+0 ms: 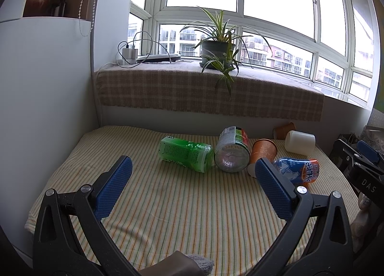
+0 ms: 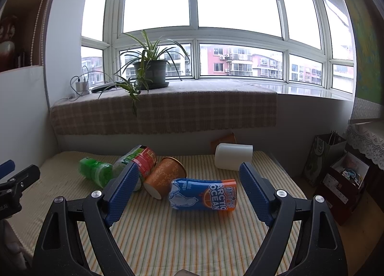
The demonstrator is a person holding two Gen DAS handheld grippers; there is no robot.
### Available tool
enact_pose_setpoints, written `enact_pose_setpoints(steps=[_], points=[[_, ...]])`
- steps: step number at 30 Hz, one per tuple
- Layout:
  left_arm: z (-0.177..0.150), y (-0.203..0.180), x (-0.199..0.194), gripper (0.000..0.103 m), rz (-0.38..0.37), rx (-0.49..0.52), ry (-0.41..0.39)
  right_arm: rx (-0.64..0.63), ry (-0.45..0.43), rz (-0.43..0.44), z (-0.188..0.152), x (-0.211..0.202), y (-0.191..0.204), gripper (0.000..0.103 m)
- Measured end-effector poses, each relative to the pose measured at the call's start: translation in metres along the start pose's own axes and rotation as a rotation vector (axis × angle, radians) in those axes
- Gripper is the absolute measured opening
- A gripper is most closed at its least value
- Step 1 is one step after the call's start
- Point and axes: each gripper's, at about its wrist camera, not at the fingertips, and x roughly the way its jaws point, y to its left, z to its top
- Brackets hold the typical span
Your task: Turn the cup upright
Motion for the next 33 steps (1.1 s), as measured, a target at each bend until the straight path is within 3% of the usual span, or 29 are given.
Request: enact_pose_setpoints(steps=[33], points=[[0.0017, 0.0062, -0.0077, 0.103, -0.002, 0.008, -0.006, 0.001, 0.007, 0.004, 0.0002, 0.0025, -0.0016, 0.085]])
